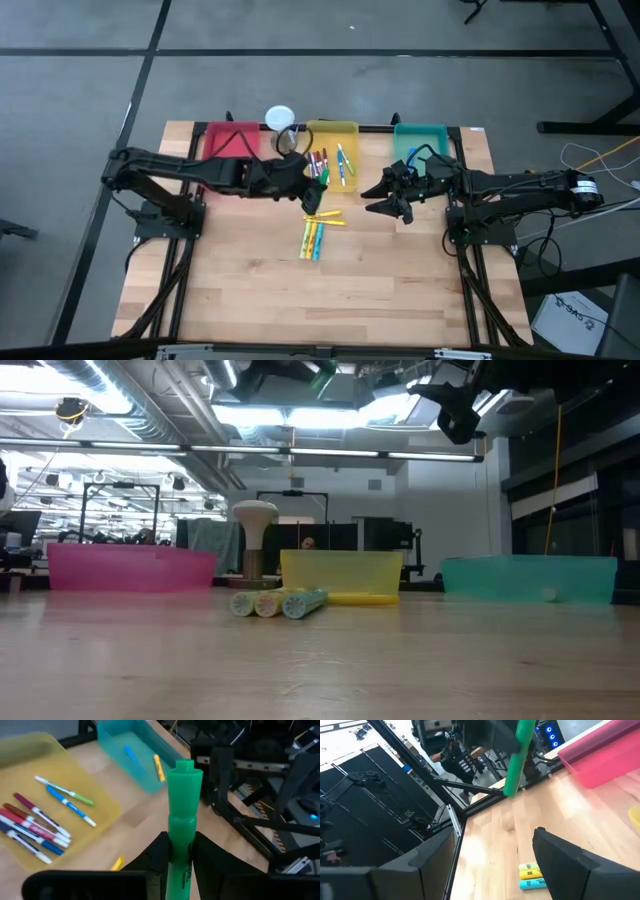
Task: Pick & Place Markers
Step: Put the green highlighter into the blue bin
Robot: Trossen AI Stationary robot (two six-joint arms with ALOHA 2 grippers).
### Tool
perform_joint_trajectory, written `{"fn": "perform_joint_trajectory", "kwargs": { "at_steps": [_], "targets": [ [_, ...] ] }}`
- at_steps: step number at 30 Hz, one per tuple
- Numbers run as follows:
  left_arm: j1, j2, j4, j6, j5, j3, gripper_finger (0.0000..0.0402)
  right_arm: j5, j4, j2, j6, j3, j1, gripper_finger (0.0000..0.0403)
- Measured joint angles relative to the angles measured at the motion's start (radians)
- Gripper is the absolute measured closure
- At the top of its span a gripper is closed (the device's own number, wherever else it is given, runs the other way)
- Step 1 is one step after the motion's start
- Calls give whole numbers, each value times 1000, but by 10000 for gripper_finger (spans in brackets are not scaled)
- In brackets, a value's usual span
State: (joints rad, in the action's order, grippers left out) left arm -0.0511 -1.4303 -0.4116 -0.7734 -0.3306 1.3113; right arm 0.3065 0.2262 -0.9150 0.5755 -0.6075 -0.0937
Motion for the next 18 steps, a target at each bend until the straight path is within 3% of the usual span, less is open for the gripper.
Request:
{"fn": "perform_joint_trajectory", "kwargs": {
  "at_steps": [12, 18],
  "targets": [
    [92, 38, -14, 62, 33, 1, 344, 0, -3, 0, 46, 0, 0, 140],
    [165, 45, -122, 42, 39, 1, 344, 0, -10, 0, 48, 0, 0, 140]
  ]
}}
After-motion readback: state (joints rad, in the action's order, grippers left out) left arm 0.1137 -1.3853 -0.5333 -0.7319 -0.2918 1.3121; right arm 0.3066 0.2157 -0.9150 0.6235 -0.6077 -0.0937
